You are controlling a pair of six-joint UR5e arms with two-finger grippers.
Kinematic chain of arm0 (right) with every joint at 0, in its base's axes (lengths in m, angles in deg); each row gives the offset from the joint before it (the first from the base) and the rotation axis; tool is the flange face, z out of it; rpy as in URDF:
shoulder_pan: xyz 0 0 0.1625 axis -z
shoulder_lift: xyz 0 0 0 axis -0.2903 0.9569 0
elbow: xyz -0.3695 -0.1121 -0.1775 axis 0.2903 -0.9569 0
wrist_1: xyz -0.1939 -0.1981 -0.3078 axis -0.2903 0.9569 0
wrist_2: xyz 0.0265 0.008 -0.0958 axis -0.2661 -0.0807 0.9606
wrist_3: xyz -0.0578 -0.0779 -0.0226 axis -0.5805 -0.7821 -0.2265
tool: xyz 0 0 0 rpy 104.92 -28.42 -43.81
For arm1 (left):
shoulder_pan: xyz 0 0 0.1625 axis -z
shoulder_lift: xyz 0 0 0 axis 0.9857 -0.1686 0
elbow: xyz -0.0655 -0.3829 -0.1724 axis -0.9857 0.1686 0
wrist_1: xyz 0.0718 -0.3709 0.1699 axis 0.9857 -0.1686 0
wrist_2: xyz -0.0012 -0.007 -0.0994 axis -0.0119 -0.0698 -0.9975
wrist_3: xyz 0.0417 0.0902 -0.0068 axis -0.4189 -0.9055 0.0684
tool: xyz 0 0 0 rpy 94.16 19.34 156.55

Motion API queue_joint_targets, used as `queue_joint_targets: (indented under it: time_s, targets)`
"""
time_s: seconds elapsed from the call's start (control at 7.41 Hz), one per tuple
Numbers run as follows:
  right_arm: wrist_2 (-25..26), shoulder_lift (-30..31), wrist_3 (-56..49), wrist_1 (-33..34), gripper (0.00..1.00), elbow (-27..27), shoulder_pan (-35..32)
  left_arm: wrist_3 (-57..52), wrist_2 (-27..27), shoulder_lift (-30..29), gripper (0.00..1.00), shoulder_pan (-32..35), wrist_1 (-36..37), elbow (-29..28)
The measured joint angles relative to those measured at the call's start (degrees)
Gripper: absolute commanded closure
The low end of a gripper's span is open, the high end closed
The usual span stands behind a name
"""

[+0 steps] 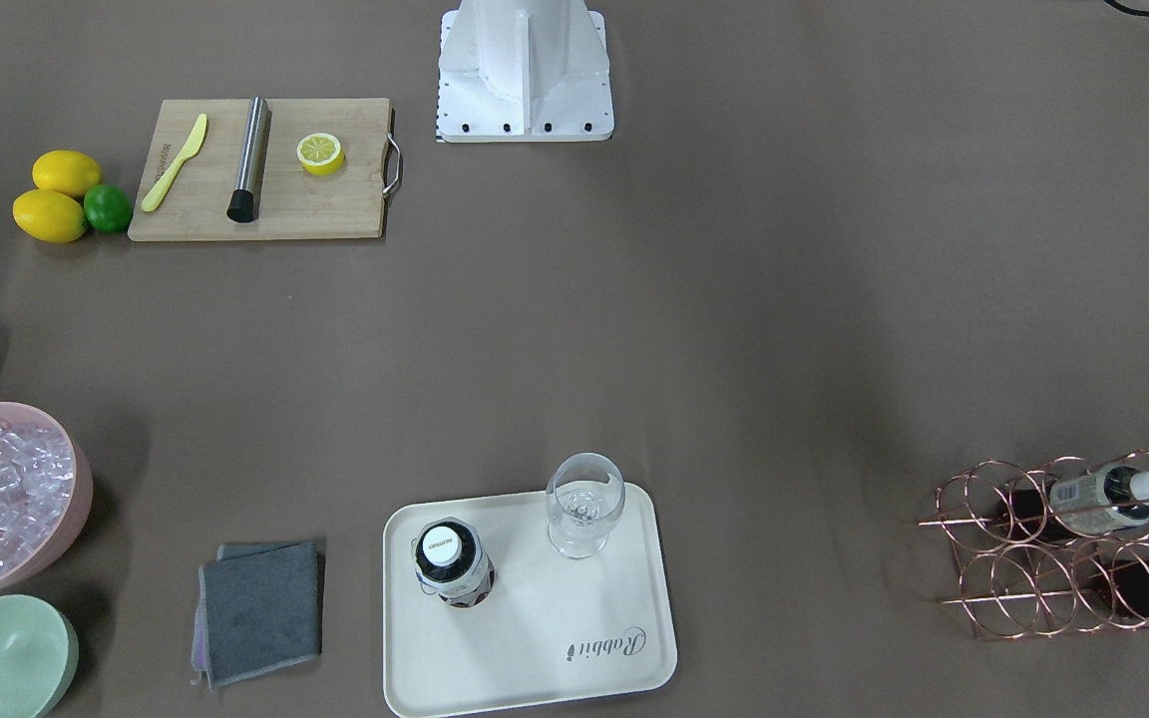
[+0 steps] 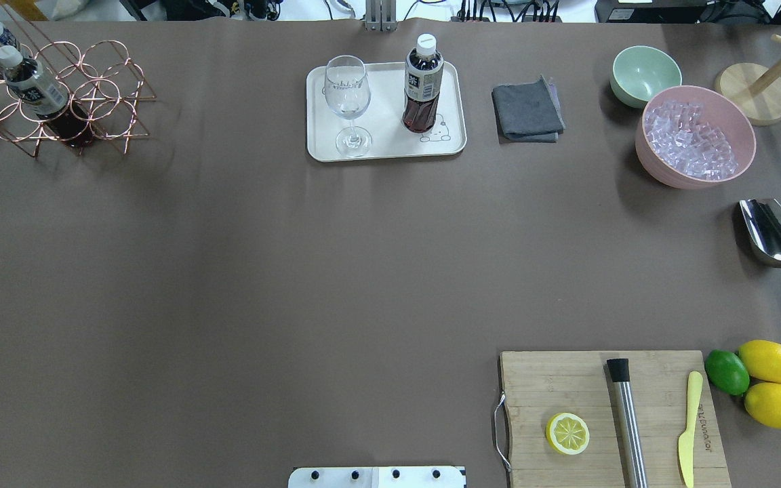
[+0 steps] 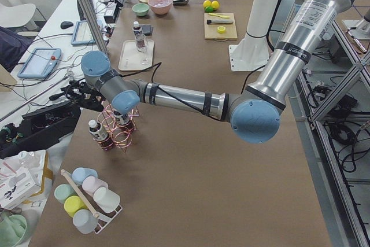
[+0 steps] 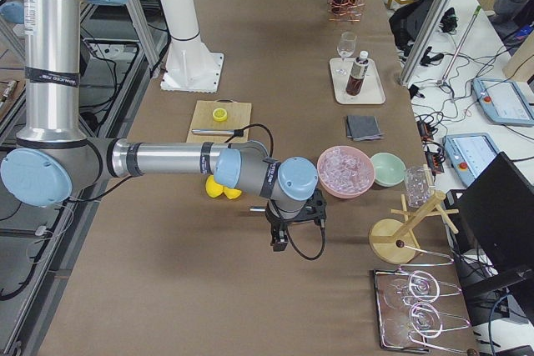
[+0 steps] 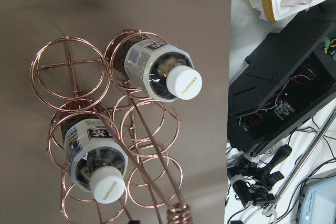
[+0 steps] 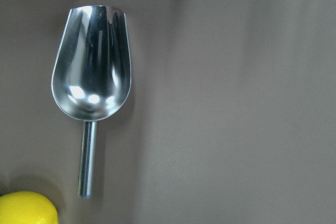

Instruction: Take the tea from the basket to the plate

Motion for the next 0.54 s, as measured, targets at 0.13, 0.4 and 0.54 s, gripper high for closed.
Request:
queue_joint_targets:
  time_s: [0.13,0.4,0.54]
  targets:
    - [0.0,0.2,0.0,0.0,0.00,0.0,0.0,-0.2,0.8,0.0,0.02,-0.3,-0.6,0.3]
    - [-0.2,0.7,0.0,0.1,0.00,0.1,-0.1,-0.7,1.5,0.2,0.02,-0.4,-1.3,0.7]
    - [-0.3,0.8,0.0,0.0,0.00,0.3,-0.1,-2.3,1.5,0.3,0.02,-0.2,-1.3,1.0]
